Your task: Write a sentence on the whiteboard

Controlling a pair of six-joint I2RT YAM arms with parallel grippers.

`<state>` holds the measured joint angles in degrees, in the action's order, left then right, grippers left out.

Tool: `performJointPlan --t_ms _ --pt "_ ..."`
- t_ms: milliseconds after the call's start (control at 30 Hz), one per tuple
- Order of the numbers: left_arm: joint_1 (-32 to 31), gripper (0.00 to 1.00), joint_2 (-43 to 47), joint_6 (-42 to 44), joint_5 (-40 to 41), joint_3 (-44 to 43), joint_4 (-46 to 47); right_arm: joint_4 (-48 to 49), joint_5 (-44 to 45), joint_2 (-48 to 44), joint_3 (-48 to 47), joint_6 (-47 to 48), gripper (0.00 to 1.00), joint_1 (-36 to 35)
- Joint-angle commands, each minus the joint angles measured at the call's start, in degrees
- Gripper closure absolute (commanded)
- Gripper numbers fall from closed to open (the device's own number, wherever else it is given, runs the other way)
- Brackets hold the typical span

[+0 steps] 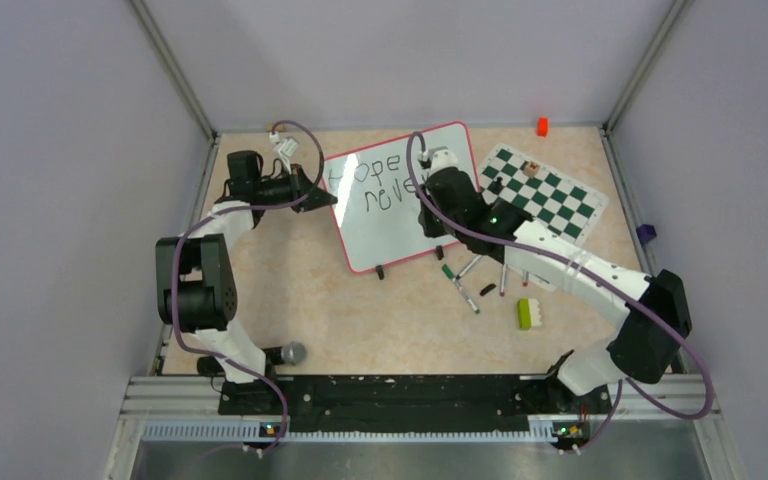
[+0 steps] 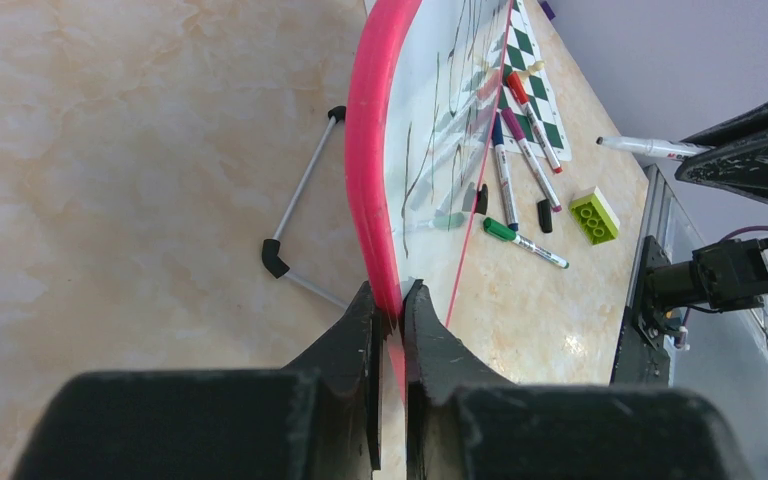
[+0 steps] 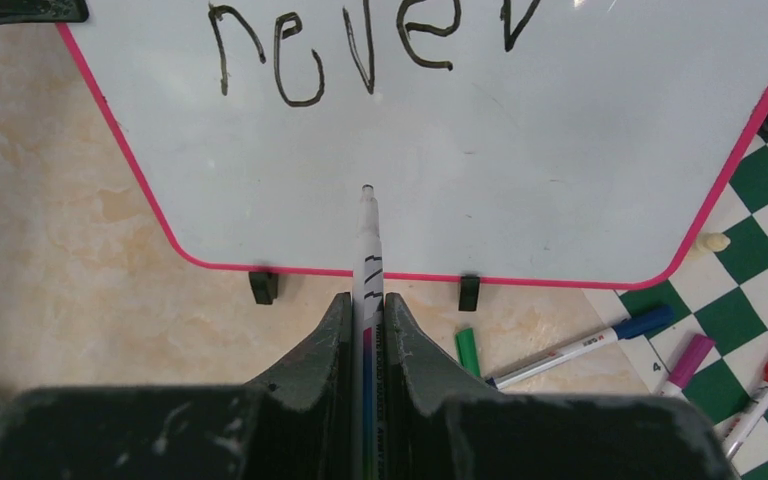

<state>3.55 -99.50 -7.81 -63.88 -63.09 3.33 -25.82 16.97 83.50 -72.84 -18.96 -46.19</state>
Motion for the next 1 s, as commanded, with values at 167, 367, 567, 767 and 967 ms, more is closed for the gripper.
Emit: performJointPlan --t_ms 167,367,567,767,967 --pt "-1.3 1.00 -1.6 6.6 9.6 1.7 0.8 0.8 8.8 5.5 -6.5 -0.8 1.00 -12.5" --pt "-1.3 1.00 -1.6 6.6 9.6 1.7 0.8 0.1 12.3 11.2 -10.3 -1.8 1.00 -14.7" --pt "-1.3 1.00 -1.6 6.6 9.6 1.7 0.8 -1.9 13.7 16.4 -15.2 -2.3 1.00 -15.1" --pt "-1.3 1.00 -1.6 6.6 9.6 1.7 0.8 -2.3 14.5 19.8 -17.2 -2.3 1.00 -15.1" --pt "-1.3 1.00 -1.6 6.6 9.6 1.7 0.8 -2.6 15.7 21.9 -18.7 -2.5 1.00 -15.1"
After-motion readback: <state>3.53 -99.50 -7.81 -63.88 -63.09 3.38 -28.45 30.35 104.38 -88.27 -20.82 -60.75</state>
